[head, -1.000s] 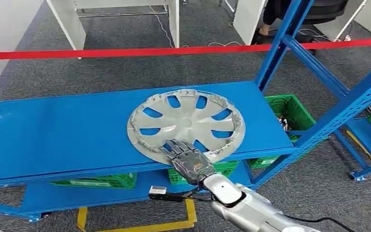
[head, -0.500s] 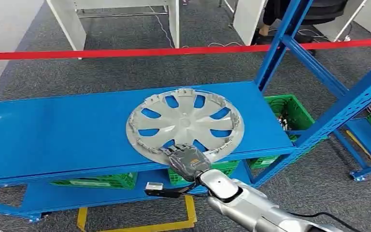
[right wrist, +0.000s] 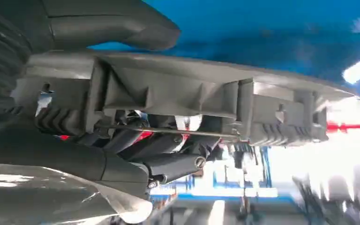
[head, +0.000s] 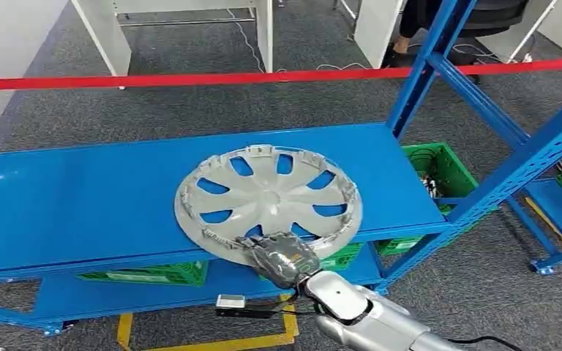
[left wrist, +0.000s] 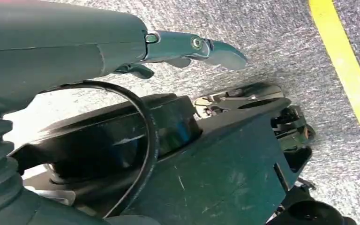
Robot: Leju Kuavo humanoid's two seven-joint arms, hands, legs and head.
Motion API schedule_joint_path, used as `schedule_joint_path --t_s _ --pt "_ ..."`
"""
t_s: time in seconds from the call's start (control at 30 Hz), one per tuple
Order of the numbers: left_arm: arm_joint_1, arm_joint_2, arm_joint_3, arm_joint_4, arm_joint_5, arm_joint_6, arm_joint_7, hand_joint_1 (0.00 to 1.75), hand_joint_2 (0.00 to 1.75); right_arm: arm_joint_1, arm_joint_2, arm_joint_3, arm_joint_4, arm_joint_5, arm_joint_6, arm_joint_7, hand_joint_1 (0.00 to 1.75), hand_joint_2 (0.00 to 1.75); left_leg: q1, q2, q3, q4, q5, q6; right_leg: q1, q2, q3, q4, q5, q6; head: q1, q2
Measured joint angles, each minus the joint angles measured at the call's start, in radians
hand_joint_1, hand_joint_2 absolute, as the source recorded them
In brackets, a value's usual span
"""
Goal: Take the parts from the cabinet and place them on the table.
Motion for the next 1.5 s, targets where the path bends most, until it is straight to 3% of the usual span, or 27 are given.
schedule_joint_path --t_s 0.07,0.17,0.2,0.23,0.33,0.43,0.5,0.9,1.03,1.2,1.33,1.5 --pt "0.001 0.000 0.007 0.000 0.000 0.004 -0.006 0.00 1.75 0.041 -0.009 -0.002 -0.072 0.069 -0.056 -0.012 1.75 1.75 0.000 0.000 0.000 0.000 0.000 0.000 0.000 0.001 -0.001 0.000 0.000 0.000 0.000 0.000" --pt "0.002 0.000 0.010 0.000 -0.011 0.017 -0.022 0.00 1.75 0.117 -0.018 -0.017 -0.255 0.215 -0.069 -0.053 1.75 1.75 0.000 0.000 -0.003 0.000 0.000 0.000 0.000 0.001 -0.003 0.000 0.000 0.000 0.000 0.000" --pt "0.002 0.000 0.010 0.000 -0.018 0.018 -0.030 0.00 1.75 0.136 -0.019 -0.029 -0.312 0.235 -0.079 -0.107 1.75 1.75 0.000 0.000 -0.003 0.000 0.000 0.000 0.000 0.001 -0.004 0.000 0.000 0.000 0.000 0.000" --pt "0.002 0.000 0.011 0.000 -0.024 0.019 -0.035 0.00 1.75 0.153 -0.019 -0.047 -0.394 0.245 -0.083 -0.208 1.75 1.75 0.000 0.000 -0.003 0.000 0.000 0.000 0.000 0.001 -0.004 0.000 0.000 0.000 -0.001 0.000" --pt "0.001 0.000 0.011 0.000 -0.032 0.020 -0.044 0.00 1.75 0.194 -0.018 -0.108 -0.520 0.247 -0.085 -0.320 1.75 1.75 0.000 -0.001 -0.004 0.000 0.000 0.000 0.000 -0.002 -0.003 0.000 0.000 0.000 0.000 0.000" --pt "0.001 0.000 0.011 0.000 -0.044 0.023 -0.090 0.00 1.75 0.229 0.016 -0.205 -0.632 0.258 -0.083 -0.494 1.75 1.75 0.000 -0.001 -0.004 0.000 0.000 0.000 0.000 -0.001 -0.004 0.000 0.000 0.000 -0.001 0.000" --pt "0.002 0.000 0.011 0.000 -0.046 0.026 -0.108 0.00 1.75 0.240 0.031 -0.248 -0.692 0.260 -0.083 -0.541 1.75 1.75 0.000 -0.001 -0.004 0.000 0.000 0.000 0.000 -0.001 -0.003 0.000 0.000 0.000 0.000 0.000" --pt "0.001 -0.001 0.011 0.000 -0.047 0.031 -0.121 0.00 1.75 0.285 0.072 -0.328 -0.814 0.260 -0.083 -0.564 1.75 1.75 0.000 -0.001 -0.004 0.000 0.001 0.000 0.000 0.000 -0.004 0.000 0.002 0.000 -0.001 0.000" --pt "0.001 -0.001 0.011 0.000 -0.059 0.027 -0.162 0.00 1.75 0.288 0.085 -0.344 -0.840 0.266 -0.083 -0.612 1.75 1.75 0.000 -0.001 -0.004 0.000 0.001 0.000 0.000 0.000 -0.004 0.000 0.002 0.000 -0.001 0.000" --pt "-0.001 -0.002 0.008 0.000 -0.076 0.027 -0.164 0.00 1.75 0.283 0.099 -0.356 -0.859 0.279 -0.083 -0.647 1.75 1.75 0.000 -0.001 -0.004 0.000 0.001 0.000 0.000 0.000 -0.004 0.000 0.002 0.000 -0.001 0.000" --pt "-0.001 -0.002 0.008 0.000 -0.079 0.037 -0.149 0.00 1.75 0.286 0.100 -0.356 -0.859 0.281 -0.083 -0.633 1.75 1.75 0.000 -0.001 -0.004 0.000 0.001 0.000 0.000 0.000 -0.004 0.000 0.002 0.000 -0.001 0.000" --pt "-0.002 -0.002 0.008 0.000 -0.089 0.062 -0.127 0.00 1.75 0.291 0.101 -0.334 -0.875 0.276 -0.083 -0.543 1.75 1.75 0.000 -0.001 -0.004 0.000 0.001 0.000 0.000 0.000 -0.004 0.000 0.002 0.000 -0.001 0.000"
